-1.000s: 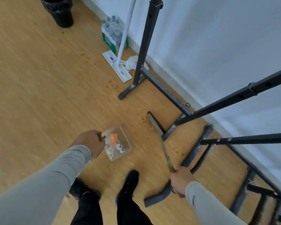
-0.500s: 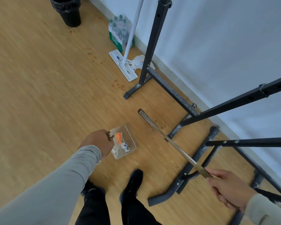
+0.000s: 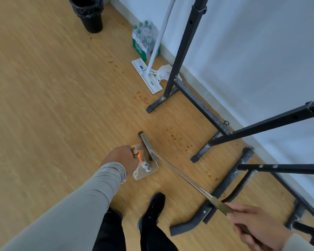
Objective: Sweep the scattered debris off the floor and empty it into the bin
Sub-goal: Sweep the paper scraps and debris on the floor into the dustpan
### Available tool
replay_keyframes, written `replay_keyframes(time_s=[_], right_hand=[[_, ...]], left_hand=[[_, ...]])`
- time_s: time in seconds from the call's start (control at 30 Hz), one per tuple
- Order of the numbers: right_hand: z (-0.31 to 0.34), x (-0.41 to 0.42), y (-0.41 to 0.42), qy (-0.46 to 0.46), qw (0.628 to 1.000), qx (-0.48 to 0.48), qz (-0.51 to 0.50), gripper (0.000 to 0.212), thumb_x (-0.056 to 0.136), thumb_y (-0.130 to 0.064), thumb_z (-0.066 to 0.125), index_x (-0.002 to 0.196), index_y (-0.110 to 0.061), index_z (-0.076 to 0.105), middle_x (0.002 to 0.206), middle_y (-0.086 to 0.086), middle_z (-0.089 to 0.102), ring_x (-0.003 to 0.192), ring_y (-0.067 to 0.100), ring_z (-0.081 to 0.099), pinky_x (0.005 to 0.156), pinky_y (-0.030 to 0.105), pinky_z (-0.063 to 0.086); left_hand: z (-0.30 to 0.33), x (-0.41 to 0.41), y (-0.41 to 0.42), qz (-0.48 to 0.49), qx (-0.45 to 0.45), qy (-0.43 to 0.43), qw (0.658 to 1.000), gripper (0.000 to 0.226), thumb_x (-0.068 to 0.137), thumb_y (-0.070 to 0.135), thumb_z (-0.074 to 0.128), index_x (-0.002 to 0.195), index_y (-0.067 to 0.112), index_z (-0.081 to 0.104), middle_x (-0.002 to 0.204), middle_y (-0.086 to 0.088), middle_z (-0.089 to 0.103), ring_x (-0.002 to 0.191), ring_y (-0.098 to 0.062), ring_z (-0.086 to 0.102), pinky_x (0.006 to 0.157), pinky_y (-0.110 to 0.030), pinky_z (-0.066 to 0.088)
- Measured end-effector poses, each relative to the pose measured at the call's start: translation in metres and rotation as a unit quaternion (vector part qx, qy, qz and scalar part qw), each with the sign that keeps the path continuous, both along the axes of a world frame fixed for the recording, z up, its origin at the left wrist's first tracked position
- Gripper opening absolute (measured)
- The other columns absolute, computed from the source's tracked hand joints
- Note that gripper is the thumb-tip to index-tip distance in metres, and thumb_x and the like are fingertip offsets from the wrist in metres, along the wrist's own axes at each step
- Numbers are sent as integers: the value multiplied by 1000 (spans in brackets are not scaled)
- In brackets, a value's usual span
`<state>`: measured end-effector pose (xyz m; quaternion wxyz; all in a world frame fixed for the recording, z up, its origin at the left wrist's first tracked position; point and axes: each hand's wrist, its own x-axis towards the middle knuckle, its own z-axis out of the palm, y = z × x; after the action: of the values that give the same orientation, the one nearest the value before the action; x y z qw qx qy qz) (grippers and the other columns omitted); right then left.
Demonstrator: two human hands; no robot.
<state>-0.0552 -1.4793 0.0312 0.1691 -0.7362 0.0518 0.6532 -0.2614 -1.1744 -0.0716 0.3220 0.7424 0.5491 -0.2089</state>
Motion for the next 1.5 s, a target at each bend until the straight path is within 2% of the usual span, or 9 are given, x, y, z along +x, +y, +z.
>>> replay_keyframes(time_s=[0.37, 0.53, 0.63, 0.7, 0.8, 0.93, 1.23, 1.4, 1.5], right_hand=[[-49, -47, 14, -118, 990, -41, 68, 60, 92, -16, 61, 150, -24, 46, 66, 4, 59, 36, 12, 51, 41, 23, 39], [6, -37, -3, -40, 998, 38, 14, 32, 88, 3, 71, 120, -4, 72, 62, 12, 69, 48, 15, 62, 52, 20, 45], [34, -39, -4, -145, 988, 57, -16, 44, 64, -10, 93, 102, 6, 78, 75, 11, 77, 72, 23, 73, 65, 18, 51], [50, -48, 5, -166, 985, 54, -5, 33, 72, -6, 87, 104, -4, 80, 77, 8, 78, 78, 20, 71, 72, 20, 49], [74, -58, 34, -130, 990, 33, 44, 28, 89, -8, 72, 110, -25, 75, 65, 10, 70, 56, 18, 61, 59, 27, 45], [85, -76, 75, -124, 991, 44, 24, 19, 98, -9, 59, 109, -23, 67, 59, 12, 54, 41, 16, 43, 37, 23, 33], [86, -131, 144, -137, 987, 42, -77, 13, 98, -15, 60, 107, -6, 63, 56, 8, 52, 38, 14, 41, 39, 14, 29], [88, -154, 178, -116, 990, 23, -76, 11, 98, -18, 61, 94, -8, 60, 55, 8, 53, 36, 13, 43, 36, 16, 31], [85, -160, 194, -128, 989, 13, -66, 24, 98, -22, 61, 79, -8, 56, 53, 6, 52, 35, 12, 43, 38, 16, 31]], left_hand=[[2, -9, -2, 3, -8, -11, 1000, 25, 95, 43, 49, 103, 25, 65, 87, 3, 68, 77, -18, 66, 75, -35, 59], [3, -19, -3, 2, -19, -22, 1000, 22, 96, 42, 46, 96, 26, 62, 87, 4, 66, 77, -19, 65, 77, -36, 59], [9, -32, -2, -4, -34, -24, 999, 14, 94, 36, 49, 95, 27, 60, 91, 3, 67, 80, -19, 66, 78, -34, 58], [15, -51, 3, -11, -42, -20, 999, 20, 93, 35, 49, 103, 26, 64, 93, 3, 69, 82, -19, 67, 77, -33, 58], [30, -91, 17, 19, -52, -19, 998, 29, 93, 37, 52, 117, 25, 63, 99, 5, 69, 81, -17, 68, 74, -31, 58], [58, -151, 37, 99, -53, -54, 992, 23, 93, 34, 56, 114, 26, 62, 100, 8, 68, 83, -12, 66, 79, -31, 59], [111, -251, 70, 218, -15, -140, 966, 10, 94, 31, 63, 101, 27, 58, 91, 10, 64, 77, -8, 61, 60, -19, 45], [125, -289, 97, 251, 5, -182, 951, 11, 94, 26, 66, 101, 25, 58, 100, 5, 66, 82, -13, 61, 77, -26, 49], [133, -306, 111, 263, 23, -186, 946, 16, 95, 30, 65, 110, 27, 60, 90, 5, 68, 74, -15, 64, 59, -24, 46]])
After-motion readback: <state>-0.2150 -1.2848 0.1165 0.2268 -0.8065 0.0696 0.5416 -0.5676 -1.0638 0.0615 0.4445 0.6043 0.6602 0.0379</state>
